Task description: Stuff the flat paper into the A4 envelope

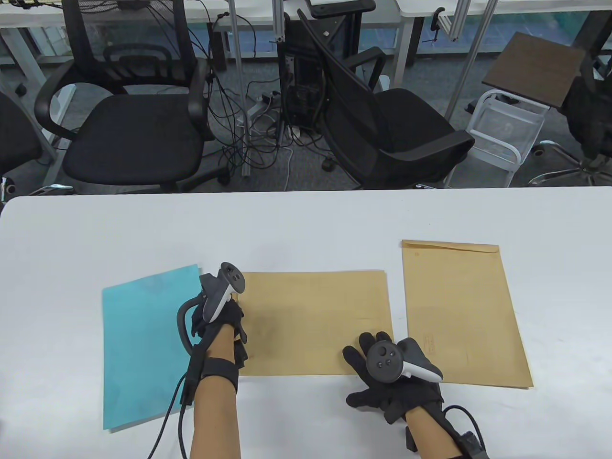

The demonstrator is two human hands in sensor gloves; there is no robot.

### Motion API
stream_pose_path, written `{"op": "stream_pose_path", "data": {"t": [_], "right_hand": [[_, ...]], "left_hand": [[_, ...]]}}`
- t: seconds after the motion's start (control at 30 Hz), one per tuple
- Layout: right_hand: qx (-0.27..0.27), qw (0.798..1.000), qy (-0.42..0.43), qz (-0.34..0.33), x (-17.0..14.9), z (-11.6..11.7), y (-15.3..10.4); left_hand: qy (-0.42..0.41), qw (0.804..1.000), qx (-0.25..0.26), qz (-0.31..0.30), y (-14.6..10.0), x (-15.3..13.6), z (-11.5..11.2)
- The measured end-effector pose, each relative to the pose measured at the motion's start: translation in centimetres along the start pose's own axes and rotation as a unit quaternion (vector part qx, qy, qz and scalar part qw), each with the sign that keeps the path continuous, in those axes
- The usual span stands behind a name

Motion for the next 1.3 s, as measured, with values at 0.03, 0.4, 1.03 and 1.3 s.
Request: {"op": "stream_pose_path", "data": {"t": [0.03,0.4,1.03,1.3], "right_hand": [[0.0,1.0,0.001,0.0,0.0,0.0,0.0],[-0.002,1.0,0.014,-0.004,0.0,-0.2,-0.1],[-0.26,0.901,0.194,-0.287,15.6,-22.6,-4.5],[-0.17,0.899,0.277,-0.293,18.6,-24.7,-1.4]], "left_hand": [[-0.001,1.0,0.004,-0.003,0.0,0.0,0.0],[0.009,0.996,0.022,-0.088,-1.6,0.5,2.3],[0.037,0.928,0.194,-0.316,-18.9,3.2,21.0],[0.033,0.898,0.199,-0.392,-23.2,3.9,22.6]]}}
Point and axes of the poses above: the tracker on the back of each hand, its own x axis roughly to the thumb side, its own y axis roughly from the wrist to the fingertips, z = x × y, the point moved 5 cm from there along y, roughly from the wrist to the fingertips, and after that the axes turned 12 degrees about y, right-handed, at the moved point
